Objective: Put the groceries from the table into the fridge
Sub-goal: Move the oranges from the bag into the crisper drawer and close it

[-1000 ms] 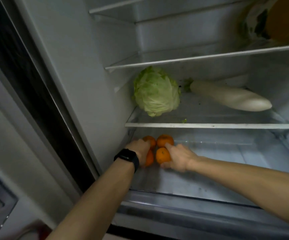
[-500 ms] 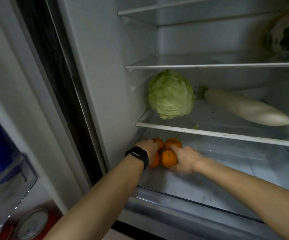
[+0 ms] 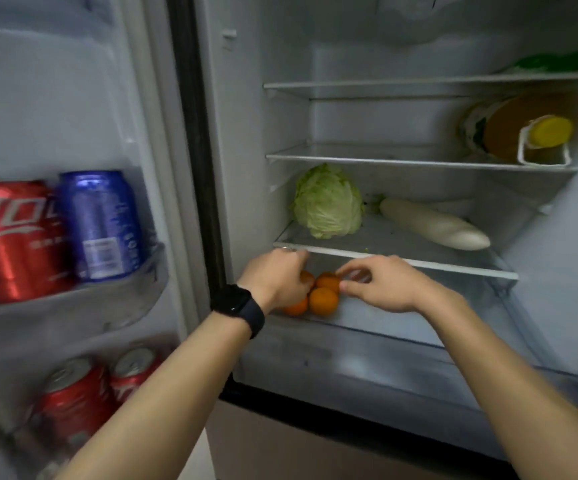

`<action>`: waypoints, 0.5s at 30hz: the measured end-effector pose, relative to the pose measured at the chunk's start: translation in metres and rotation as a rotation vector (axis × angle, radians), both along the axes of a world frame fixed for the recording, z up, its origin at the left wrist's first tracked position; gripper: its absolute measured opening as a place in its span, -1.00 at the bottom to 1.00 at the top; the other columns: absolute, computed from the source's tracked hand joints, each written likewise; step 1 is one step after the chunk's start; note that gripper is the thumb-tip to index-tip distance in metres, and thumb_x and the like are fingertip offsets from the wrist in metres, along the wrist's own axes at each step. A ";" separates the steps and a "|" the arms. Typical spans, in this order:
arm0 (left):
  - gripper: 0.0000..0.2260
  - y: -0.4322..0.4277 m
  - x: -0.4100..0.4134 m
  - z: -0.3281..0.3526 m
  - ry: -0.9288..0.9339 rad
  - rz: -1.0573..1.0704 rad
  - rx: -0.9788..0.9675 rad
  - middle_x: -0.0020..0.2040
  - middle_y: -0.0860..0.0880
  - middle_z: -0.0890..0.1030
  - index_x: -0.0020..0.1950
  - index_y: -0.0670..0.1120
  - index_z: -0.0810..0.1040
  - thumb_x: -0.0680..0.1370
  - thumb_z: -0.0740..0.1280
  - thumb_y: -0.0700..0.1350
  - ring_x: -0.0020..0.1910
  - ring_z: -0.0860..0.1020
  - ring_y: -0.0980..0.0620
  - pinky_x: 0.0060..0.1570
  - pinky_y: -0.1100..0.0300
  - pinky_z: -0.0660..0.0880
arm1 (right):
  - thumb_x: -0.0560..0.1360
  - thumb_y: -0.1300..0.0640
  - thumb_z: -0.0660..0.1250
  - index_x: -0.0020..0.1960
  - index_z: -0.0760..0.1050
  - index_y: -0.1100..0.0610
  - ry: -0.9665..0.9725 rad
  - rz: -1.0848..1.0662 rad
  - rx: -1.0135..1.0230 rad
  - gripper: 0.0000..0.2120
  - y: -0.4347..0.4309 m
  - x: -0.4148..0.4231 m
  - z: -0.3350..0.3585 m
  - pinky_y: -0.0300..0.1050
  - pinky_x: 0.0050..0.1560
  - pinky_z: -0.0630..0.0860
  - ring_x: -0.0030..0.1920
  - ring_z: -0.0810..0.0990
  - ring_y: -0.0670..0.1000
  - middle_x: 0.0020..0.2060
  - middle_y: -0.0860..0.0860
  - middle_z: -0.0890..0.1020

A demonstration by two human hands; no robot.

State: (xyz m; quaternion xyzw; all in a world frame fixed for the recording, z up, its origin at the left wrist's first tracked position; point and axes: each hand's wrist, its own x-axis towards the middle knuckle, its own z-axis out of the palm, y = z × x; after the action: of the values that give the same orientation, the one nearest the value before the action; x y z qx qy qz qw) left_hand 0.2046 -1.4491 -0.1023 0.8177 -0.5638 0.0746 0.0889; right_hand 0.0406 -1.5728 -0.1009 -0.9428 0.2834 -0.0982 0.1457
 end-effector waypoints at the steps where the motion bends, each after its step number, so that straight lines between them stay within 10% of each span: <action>1: -0.63 0.021 -0.008 -0.001 0.014 -0.010 -0.050 0.26 -0.09 0.55 0.34 0.05 0.45 0.57 0.25 0.12 0.23 0.54 -0.17 0.05 0.02 0.52 | 0.54 -0.11 0.37 0.27 0.57 -0.15 -0.121 0.003 -0.013 -0.69 0.018 -0.009 0.000 -0.08 0.28 0.49 0.17 0.61 -0.05 0.15 -0.07 0.68; 7: -0.62 0.179 -0.043 -0.046 0.070 -0.034 -0.262 0.30 0.08 0.50 0.40 0.16 0.39 0.58 0.24 0.15 0.27 0.47 0.00 0.06 0.07 0.51 | 0.55 -0.02 0.34 0.22 0.63 -0.07 -0.616 0.011 -0.186 -0.74 0.160 -0.046 -0.050 -0.27 0.21 0.36 0.15 0.59 -0.02 0.13 -0.11 0.67; 15: -0.61 0.447 -0.032 -0.149 0.126 0.346 -0.155 0.41 0.14 0.44 0.43 0.18 0.41 0.60 0.24 0.13 0.39 0.38 0.08 0.28 0.11 0.41 | 0.54 -0.05 0.30 0.22 0.63 -0.03 -0.534 0.263 -0.068 -0.70 0.378 -0.009 -0.152 -0.20 0.28 0.39 0.18 0.53 -0.02 0.15 -0.12 0.64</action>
State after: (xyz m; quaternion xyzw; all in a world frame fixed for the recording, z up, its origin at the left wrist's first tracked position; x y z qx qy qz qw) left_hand 0.1723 -1.0019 -0.2515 0.8963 -0.4006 0.0805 0.1725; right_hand 0.0318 -1.1947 -0.2530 -0.9166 0.1073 -0.3322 0.1949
